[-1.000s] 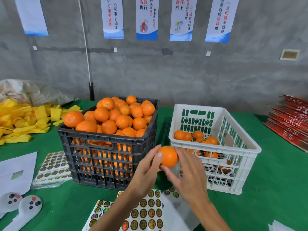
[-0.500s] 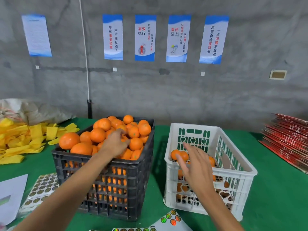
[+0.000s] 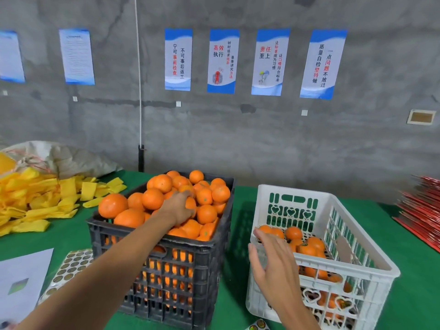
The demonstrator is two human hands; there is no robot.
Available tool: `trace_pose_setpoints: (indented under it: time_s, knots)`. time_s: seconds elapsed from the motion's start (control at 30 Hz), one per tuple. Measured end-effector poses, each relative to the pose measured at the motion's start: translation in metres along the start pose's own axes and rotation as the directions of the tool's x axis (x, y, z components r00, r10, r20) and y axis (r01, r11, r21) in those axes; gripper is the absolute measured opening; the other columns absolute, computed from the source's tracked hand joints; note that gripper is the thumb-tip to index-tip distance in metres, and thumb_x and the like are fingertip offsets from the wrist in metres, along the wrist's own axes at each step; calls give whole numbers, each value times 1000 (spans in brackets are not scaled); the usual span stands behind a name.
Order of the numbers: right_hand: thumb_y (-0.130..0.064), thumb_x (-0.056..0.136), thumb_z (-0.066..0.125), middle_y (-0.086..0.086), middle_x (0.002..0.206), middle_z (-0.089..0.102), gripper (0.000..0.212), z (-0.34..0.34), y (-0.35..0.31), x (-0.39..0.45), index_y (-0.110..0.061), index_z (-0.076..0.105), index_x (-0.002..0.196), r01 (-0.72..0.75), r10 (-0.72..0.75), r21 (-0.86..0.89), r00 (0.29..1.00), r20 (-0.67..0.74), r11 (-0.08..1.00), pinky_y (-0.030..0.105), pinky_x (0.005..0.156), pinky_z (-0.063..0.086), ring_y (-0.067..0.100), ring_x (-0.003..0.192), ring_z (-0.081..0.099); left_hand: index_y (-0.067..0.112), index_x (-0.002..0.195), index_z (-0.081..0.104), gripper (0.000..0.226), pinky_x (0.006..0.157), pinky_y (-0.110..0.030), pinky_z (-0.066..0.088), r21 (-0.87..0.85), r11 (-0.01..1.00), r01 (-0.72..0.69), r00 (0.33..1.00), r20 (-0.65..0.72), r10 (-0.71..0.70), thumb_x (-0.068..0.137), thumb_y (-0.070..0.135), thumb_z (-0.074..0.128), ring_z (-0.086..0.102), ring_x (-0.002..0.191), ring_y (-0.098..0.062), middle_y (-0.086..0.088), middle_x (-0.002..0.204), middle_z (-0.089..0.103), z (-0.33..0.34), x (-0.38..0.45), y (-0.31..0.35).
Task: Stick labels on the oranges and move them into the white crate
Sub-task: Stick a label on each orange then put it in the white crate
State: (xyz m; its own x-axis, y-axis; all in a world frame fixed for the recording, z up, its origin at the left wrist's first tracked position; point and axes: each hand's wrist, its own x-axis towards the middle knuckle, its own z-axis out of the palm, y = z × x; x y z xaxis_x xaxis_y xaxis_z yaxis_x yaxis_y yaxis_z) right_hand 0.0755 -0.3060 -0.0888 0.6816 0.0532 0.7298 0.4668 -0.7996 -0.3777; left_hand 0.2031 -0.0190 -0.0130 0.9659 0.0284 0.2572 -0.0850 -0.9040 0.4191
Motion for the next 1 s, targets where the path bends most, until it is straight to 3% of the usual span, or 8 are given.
trace_pose_setpoints:
  time_s: [0.07, 0.13, 0.27, 0.4, 0.57, 0.73, 0.9, 1.0]
  knots:
    - [-36, 101, 59, -11, 125, 65, 39, 0, -5, 4, -25, 59, 138, 22, -22, 35, 1000, 2, 999, 36, 102, 47, 12, 118, 57, 27, 141, 50, 59, 69, -40, 62, -279, 959, -58, 990, -141, 19, 89, 36, 76, 77, 78, -24, -10, 94, 78, -13, -10, 20]
    - [-44, 100, 57, -14, 126, 63, 44, -1, -12, 14, -28, 54, 141, 57, -58, 64, 998, 4, 996, 33, 101, 47, 7, 117, 55, 32, 132, 53, 53, 53, -35, 60, -488, 859, -151, 975, -216, 49, 85, 41, 77, 73, 53, -20, -3, 67, 76, -31, -28, 47]
    - [-56, 97, 61, -17, 145, 53, 67, -7, -31, 31, -31, 37, 154, 98, -100, 145, 995, 8, 985, 19, 108, 36, 0, 131, 49, 32, 124, 61, 60, 45, -31, 57, -717, 627, -306, 950, -269, 156, 71, 50, 83, 73, 51, -26, 14, 106, 73, -40, -84, 96]
    - [-58, 98, 59, -28, 135, 54, 68, -7, -42, 12, -42, 27, 155, 76, -93, 323, 995, 37, 943, 23, 90, 52, -1, 117, 59, 27, 136, 59, 59, 55, -32, 61, -745, 569, -347, 938, -269, 221, 84, 34, 86, 74, 55, -26, 8, 127, 69, -20, -135, 99]
    - [-48, 106, 47, -13, 109, 65, 43, 9, -20, -50, -25, 53, 142, 9, -60, 365, 990, 128, 931, 24, 85, 50, 4, 102, 63, 29, 144, 54, 72, 72, -34, 62, -771, 592, -234, 962, -96, 255, 82, 54, 80, 76, 67, -19, -5, 82, 79, 27, -181, 69]
    - [-27, 107, 49, -5, 100, 73, 24, 29, 32, -112, -21, 72, 112, -189, 97, 153, 878, 468, 970, 34, 76, 53, 11, 84, 65, 23, 148, 47, 63, 64, -27, 60, -837, 545, 50, 977, 154, 147, 94, 40, 76, 76, 65, -28, -7, 81, 79, 101, -211, 41]
    - [-16, 105, 48, -5, 147, 55, 35, 47, 58, -149, -15, 64, 136, -171, 153, -27, 784, 601, 985, 27, 111, 42, 13, 134, 51, 22, 145, 44, 58, 67, -42, 65, -822, 498, 277, 945, 327, 13, 97, 38, 71, 78, 70, -32, 6, 119, 66, 167, -220, 40]
    - [-16, 105, 47, -1, 151, 49, 37, 49, 55, -150, -10, 61, 138, -270, 245, -41, 782, 574, 962, 26, 115, 37, 17, 138, 48, 22, 148, 38, 58, 75, -45, 65, -813, 479, 331, 934, 354, -46, 101, 40, 64, 78, 73, -30, 11, 109, 63, 194, -228, 42]
